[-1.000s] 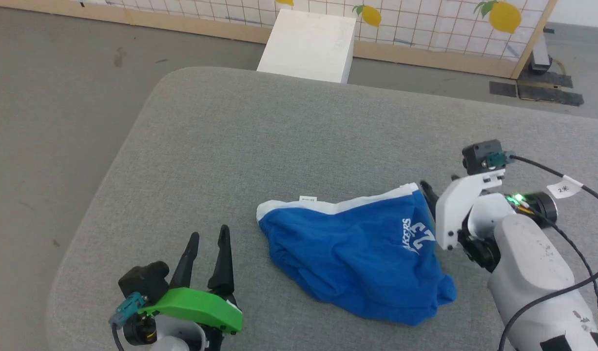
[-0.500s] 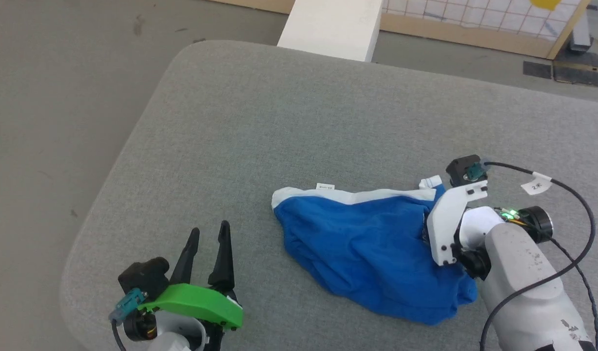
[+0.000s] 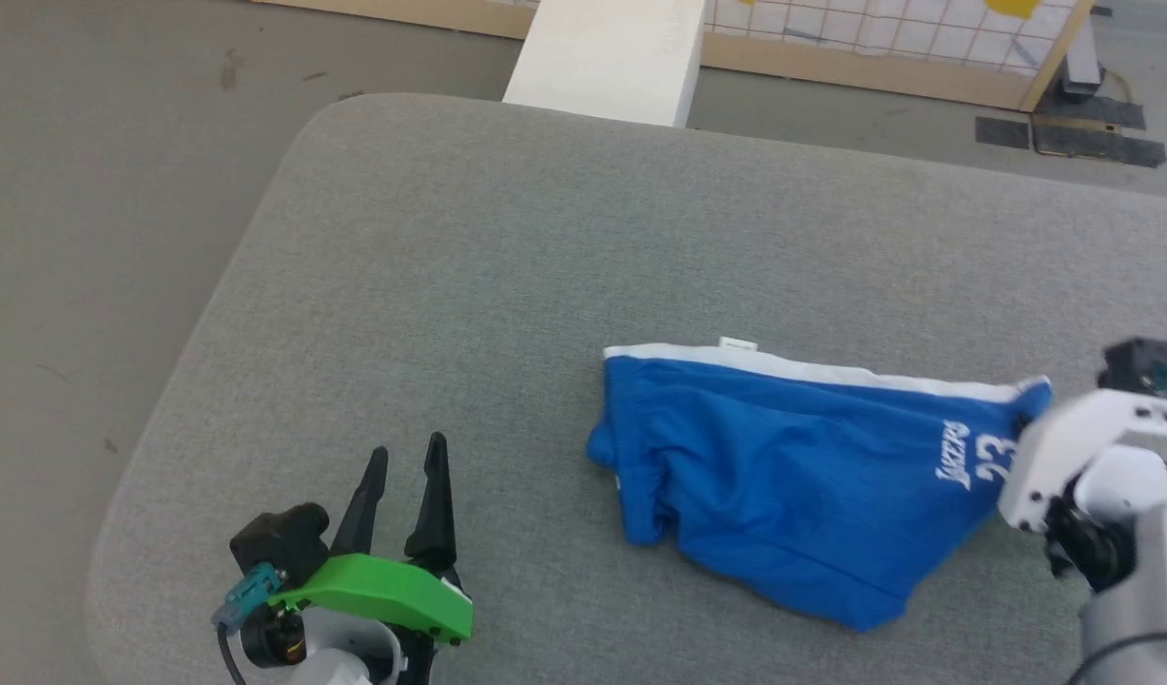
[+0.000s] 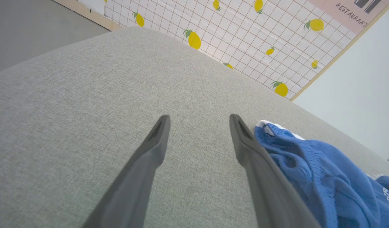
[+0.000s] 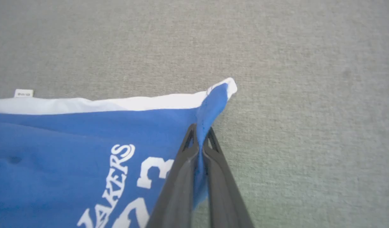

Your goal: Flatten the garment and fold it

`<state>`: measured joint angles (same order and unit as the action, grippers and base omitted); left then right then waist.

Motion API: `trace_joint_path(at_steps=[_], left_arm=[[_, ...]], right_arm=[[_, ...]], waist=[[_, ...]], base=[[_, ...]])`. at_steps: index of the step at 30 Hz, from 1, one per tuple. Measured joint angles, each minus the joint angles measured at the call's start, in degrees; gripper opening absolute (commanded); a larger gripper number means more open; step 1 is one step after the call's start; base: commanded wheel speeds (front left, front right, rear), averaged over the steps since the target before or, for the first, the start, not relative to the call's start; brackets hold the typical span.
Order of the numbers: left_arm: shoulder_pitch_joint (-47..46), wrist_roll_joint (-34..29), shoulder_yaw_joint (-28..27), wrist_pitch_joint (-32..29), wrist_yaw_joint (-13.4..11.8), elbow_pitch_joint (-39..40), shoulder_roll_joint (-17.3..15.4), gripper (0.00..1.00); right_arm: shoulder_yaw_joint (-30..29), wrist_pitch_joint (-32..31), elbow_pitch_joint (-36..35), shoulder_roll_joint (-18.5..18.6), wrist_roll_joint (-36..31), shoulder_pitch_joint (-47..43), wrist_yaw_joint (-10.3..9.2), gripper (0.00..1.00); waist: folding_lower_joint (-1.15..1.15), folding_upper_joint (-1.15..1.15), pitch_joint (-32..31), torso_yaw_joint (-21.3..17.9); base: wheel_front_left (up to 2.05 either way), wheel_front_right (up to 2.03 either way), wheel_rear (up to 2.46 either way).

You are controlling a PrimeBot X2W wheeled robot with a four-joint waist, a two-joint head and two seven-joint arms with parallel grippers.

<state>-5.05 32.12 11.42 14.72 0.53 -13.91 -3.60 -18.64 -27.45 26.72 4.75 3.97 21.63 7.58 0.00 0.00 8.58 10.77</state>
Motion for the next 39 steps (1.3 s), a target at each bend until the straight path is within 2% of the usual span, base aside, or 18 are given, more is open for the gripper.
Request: trace_joint_path(at_steps=[3,4,5,13,18,22,33,36,39], left_arm=[[-0.1,0.0,0.2,0.0,0.0,0.0,0.0,1.0],[-0.1,0.0,0.2,0.0,0.1,-0.1,0.1,1.0],[-0.2,0.0,0.1,0.0,0.1,-0.2,0.1,1.0],[-0.4,0.1,-0.1,-0.2,0.3,-0.1,-0.2,1.0],[-4.6,0.3,1.6,-4.5,1.3,1.7,-0.7,1.0],[-12.8,0.3,3.3,-13.0,1.0,1.2,-1.6,1.0],[-33.9,1.0,11.9,-52.3,-2.4,-10.8,-3.4,1.0],[-36.6,0.8,13.1,-57.5,-2.6,-13.0,-3.9,1.0],[-37.9,0.5,14.0,-58.5,-2.3,-14.8,-4.1,1.0]], right_arm=[[-3.6,-2.2,-2.9,-0.6,-0.4,-3.0,0.0,0.0],[-4.4,-2.3,-3.6,-0.9,-0.4,-3.6,0.0,0.19],[-4.5,-1.8,-4.6,-1.0,-0.5,-4.2,-0.01,1.0],[-6.3,6.9,-12.4,-1.8,6.7,-6.7,-0.01,1.0],[-7.3,10.1,-15.5,-1.8,8.8,-10.6,-0.01,1.0],[-5.7,10.3,-17.8,-1.8,10.3,-11.1,-0.01,1.0],[-2.7,10.3,-20.6,-1.9,12.2,-10.8,-0.01,1.0],[-3.0,10.3,-20.8,-1.9,12.2,-10.8,-0.01,1.0],[-2.9,10.4,-20.8,-1.9,12.4,-10.7,-0.01,1.0]], waist=[[0.0,0.0,0.1,-0.6],[0.0,0.0,0.2,-0.7],[0.0,0.0,0.2,-0.9],[0.0,0.0,-0.8,-2.3],[0.0,0.0,-1.4,-3.4],[0.0,0.0,-0.9,-5.1],[0.0,0.0,3.9,-10.2],[0.0,0.0,5.4,-11.3],[0.0,0.0,6.9,-12.3]], base=[[0.0,0.0,0.0],[0.0,0.0,0.0],[0.0,0.0,0.0],[0.0,0.0,0.0],[0.0,0.0,0.0],[0.0,0.0,0.0],[0.0,0.0,0.0],[0.0,0.0,0.0],[0.0,0.0,0.0]])
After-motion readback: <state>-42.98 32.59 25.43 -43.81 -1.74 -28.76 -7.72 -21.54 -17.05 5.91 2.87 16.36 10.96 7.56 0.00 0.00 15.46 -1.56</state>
